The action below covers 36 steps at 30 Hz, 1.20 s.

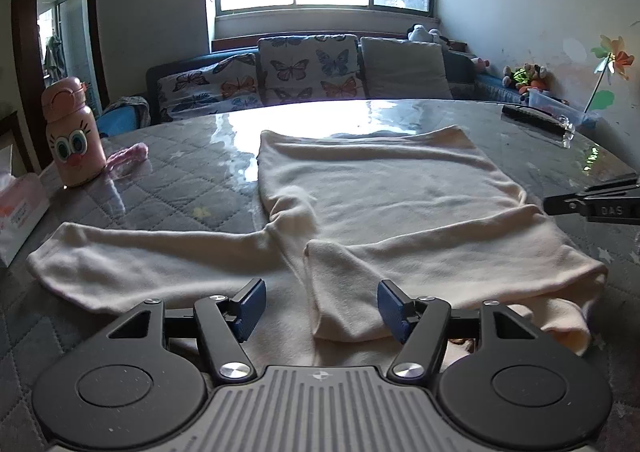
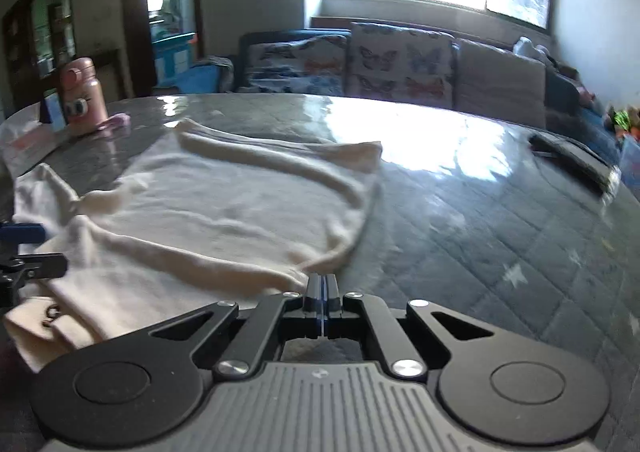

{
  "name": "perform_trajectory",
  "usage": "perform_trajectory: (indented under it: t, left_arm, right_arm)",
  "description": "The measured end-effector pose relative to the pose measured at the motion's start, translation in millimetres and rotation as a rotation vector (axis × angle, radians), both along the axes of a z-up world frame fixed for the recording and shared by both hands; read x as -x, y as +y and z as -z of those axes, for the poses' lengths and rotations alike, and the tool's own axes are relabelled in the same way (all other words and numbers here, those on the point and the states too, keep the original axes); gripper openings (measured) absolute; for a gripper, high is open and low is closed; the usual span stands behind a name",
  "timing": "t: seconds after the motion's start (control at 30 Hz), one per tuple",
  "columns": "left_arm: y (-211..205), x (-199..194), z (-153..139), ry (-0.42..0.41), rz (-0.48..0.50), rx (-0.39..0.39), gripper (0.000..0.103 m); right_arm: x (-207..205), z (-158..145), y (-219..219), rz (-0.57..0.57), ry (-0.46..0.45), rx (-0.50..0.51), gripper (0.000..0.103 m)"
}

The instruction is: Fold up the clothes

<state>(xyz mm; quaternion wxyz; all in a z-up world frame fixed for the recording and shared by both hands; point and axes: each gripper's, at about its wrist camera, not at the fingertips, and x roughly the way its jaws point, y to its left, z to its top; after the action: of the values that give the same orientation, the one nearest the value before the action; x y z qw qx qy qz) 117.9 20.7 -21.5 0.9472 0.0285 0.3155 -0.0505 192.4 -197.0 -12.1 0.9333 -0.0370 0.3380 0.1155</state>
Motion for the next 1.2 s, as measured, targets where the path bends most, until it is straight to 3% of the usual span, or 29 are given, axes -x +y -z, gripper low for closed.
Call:
perform_trajectory:
  t: [0.2, 0.27, 0.4, 0.43, 0.57, 0.8, 0.9, 1.03, 1.2]
  left_arm:
    - [0.0, 0.1, -4.0, -0.017, -0.005, -0.005, 0.065]
    - [1.6, 0.7, -4.6, -0.019, -0.01, -0.01, 0.065]
    - [4.9, 1.7, -6.0, -0.024, -0.018, -0.019, 0.065]
    - [5.7, 1.9, -6.3, -0.025, -0.021, -0.022, 0.065]
    - [12.3, 3.5, -6.5, -0.025, -0.039, -0.025, 0.065]
    - [26.7, 10.3, -5.7, -0.025, -0.083, -0.007, 0.065]
    - [39.6, 10.9, -6.3, -0.022, -0.125, -0.008, 0.065]
    - [63.9, 9.4, -7.8, -0.014, -0.203, -0.009, 0.065]
    - [96.8, 5.5, -12.3, -0.013, -0.306, -0.009, 0.065]
  right_arm:
    - [0.9, -5.2, 2.1, -0.066, 0.003, -0.047, 0.012]
    - [-0.3, -2.4, 11.6, -0.095, 0.01, -0.029, 0.028]
    - [-5.9, 8.6, 19.4, -0.07, 0.017, 0.002, 0.03]
    - [-6.6, 10.0, 17.4, -0.052, 0.016, 0.003, 0.036]
    - [-4.5, 9.0, 11.2, -0.01, 0.017, -0.01, 0.036]
    - [8.3, -3.8, 20.2, -0.05, -0.036, -0.022, 0.038]
    - [11.1, -4.9, 28.7, -0.092, -0.018, -0.025, 0.039]
    - [15.7, -7.6, 48.2, -0.176, -0.01, -0.017, 0.048]
    - [19.8, -10.4, 87.0, -0.304, 0.001, -0.006, 0.049]
